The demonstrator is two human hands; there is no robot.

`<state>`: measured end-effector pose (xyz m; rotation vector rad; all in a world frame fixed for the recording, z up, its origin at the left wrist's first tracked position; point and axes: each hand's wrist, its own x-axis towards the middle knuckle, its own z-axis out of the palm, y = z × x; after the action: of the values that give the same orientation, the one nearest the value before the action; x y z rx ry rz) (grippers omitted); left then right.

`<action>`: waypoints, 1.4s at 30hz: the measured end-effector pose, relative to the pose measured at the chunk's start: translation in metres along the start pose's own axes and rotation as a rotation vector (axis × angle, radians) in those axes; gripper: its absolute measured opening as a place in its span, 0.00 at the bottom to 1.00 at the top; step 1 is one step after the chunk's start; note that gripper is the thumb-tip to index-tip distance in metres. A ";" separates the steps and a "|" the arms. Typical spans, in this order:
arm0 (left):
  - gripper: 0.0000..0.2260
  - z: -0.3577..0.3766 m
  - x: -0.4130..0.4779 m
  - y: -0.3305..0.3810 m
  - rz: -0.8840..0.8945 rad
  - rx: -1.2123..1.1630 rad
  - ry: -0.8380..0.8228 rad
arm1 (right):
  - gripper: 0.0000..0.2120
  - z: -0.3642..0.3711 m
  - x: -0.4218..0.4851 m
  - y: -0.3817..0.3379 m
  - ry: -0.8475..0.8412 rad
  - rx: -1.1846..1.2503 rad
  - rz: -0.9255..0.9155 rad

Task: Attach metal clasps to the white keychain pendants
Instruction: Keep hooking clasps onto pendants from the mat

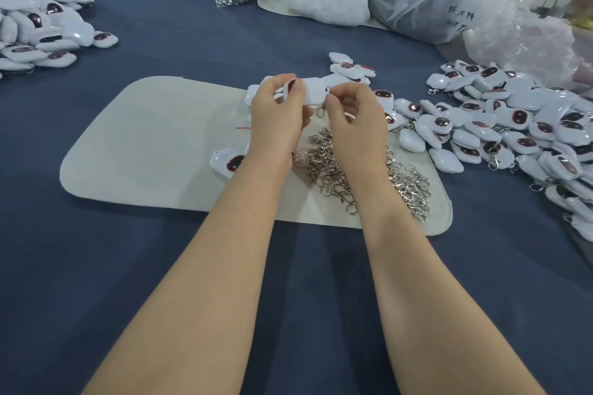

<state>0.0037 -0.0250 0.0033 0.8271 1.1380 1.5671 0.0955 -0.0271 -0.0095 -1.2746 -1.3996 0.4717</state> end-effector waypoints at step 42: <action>0.12 0.001 -0.004 -0.004 0.410 0.367 -0.079 | 0.06 -0.003 -0.001 0.008 -0.023 -0.355 -0.171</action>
<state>0.0076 -0.0286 -0.0003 1.4269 1.2744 1.6541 0.1010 -0.0265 -0.0158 -1.4166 -1.6455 0.1229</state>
